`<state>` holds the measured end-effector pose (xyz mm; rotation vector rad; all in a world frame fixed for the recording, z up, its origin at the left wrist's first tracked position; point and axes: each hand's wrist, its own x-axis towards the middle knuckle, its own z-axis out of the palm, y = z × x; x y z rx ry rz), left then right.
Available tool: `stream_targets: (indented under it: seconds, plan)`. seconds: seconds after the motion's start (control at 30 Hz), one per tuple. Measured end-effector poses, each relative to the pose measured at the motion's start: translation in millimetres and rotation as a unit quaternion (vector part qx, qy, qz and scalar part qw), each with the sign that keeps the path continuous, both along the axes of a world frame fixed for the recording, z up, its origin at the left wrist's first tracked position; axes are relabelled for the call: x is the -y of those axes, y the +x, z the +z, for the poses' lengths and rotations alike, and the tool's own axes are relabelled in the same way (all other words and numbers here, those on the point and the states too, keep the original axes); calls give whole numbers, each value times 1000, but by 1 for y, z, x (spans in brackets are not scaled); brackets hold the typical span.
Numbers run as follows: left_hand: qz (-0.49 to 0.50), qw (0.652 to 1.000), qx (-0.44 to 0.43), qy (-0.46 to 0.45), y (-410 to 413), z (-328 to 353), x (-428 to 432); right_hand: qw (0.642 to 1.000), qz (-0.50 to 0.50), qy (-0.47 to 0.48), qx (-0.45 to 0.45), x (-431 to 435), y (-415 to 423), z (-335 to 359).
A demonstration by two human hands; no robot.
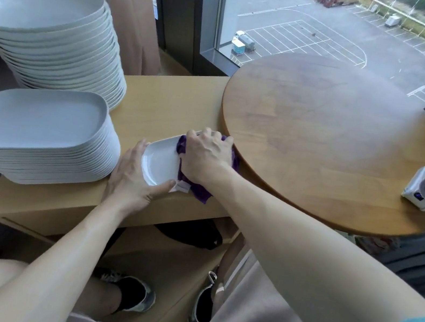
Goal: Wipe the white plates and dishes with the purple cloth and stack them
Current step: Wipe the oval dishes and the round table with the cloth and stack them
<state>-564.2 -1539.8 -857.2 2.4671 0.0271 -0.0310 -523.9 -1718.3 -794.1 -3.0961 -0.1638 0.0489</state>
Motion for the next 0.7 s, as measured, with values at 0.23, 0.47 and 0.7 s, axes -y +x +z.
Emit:
stream_targets:
  seconds: [0.23, 0.47, 0.7]
  plan:
    - [-16, 998, -45, 49, -1, 7, 1, 997, 32, 59, -48, 29, -31, 2]
    - [44, 997, -50, -41, -20, 27, 18, 995, 20, 84, 49, 24, -55, -16]
    - [77, 977, -38, -196, -44, 74, 22, 979, 10, 197, 60, 30, -64, -12]
